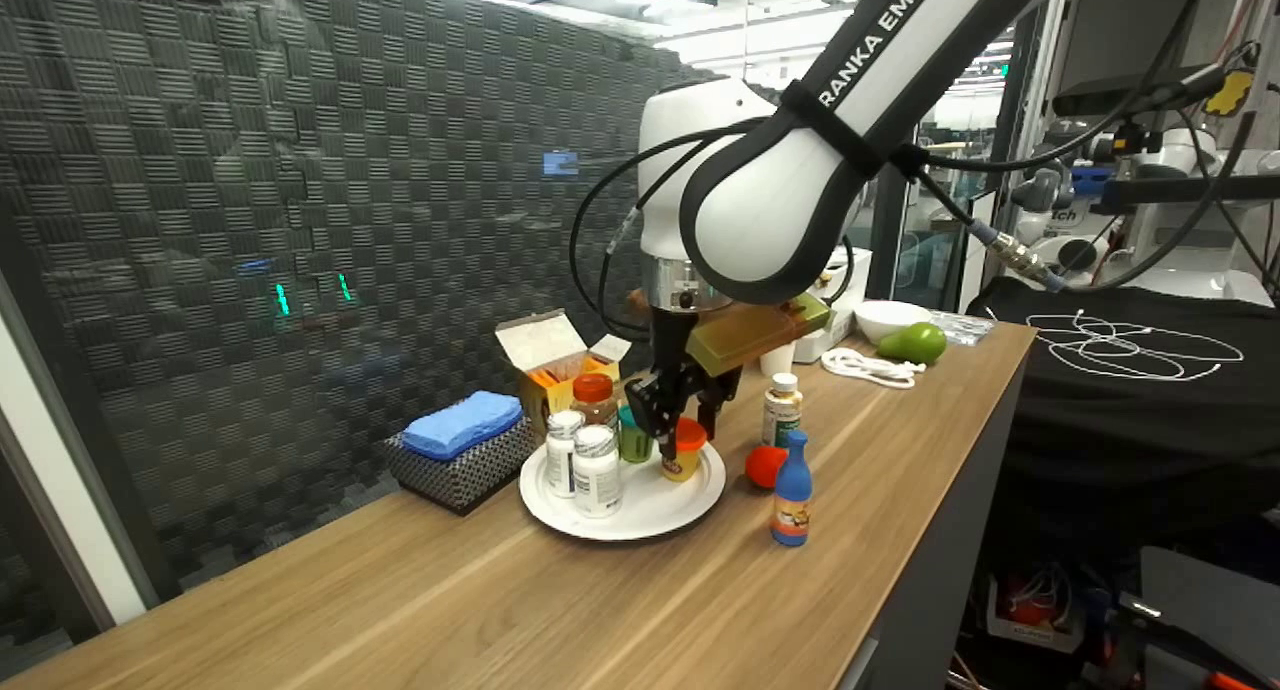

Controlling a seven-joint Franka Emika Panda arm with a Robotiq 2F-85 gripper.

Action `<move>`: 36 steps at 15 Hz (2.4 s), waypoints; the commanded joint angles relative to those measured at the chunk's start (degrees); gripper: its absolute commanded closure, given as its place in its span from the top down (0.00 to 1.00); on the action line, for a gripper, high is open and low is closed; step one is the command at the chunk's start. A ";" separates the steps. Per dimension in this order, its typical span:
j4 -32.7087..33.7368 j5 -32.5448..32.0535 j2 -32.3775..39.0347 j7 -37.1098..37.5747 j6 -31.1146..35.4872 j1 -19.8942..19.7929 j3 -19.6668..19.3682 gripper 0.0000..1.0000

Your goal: Put all the bottles and the orange ball in the plate

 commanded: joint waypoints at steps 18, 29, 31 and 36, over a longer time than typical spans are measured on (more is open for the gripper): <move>-0.91 2.46 -6.94 -0.25 -3.51 1.34 -0.44 1.00; -8.26 10.07 -18.35 0.24 -16.58 -4.03 -0.59 1.00; -7.64 12.37 -16.35 -1.47 -15.23 -5.48 -0.89 1.00; -5.50 10.27 -11.48 3.03 -11.45 -7.12 -2.17 1.00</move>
